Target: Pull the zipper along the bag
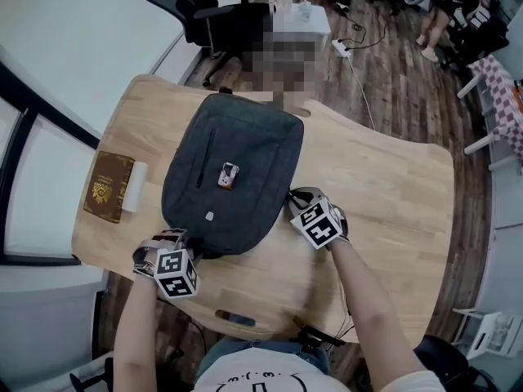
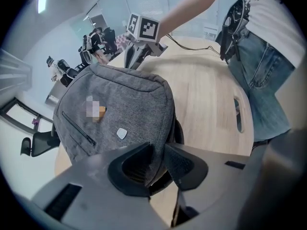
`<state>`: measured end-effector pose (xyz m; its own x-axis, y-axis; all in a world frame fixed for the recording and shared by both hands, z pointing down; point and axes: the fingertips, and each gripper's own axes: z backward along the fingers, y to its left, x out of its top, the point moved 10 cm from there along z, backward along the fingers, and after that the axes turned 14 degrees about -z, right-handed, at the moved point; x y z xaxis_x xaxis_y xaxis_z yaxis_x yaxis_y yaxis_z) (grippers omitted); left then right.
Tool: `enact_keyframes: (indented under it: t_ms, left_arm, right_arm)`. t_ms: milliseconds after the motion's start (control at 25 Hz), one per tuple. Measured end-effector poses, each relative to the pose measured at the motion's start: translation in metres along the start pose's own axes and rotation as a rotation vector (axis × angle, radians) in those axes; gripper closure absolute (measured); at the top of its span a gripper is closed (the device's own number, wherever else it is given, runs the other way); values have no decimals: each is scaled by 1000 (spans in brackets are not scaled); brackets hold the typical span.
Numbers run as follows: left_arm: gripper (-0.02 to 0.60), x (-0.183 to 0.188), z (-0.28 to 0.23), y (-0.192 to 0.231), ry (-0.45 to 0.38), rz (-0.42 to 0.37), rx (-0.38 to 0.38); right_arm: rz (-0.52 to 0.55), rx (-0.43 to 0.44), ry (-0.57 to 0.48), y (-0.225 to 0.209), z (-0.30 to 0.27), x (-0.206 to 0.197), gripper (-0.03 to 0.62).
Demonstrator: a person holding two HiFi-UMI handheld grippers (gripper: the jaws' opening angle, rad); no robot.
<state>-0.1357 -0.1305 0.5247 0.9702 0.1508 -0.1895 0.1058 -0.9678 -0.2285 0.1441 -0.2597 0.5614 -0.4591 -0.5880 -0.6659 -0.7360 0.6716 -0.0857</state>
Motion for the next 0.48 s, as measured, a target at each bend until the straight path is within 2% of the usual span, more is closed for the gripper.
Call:
enact_keyframes:
  t_ms: [200, 280, 480]
  left_arm:
    - [500, 0, 0, -1, 13, -3, 7]
    - [500, 1, -1, -1, 16, -3, 7]
    - [500, -1, -3, -2, 19, 10, 9]
  right_arm:
    - [68, -148, -61, 13, -14, -3, 505]
    - [2, -139, -89, 13, -15, -7, 509]
    - [-162, -51, -130, 10, 0, -9, 525]
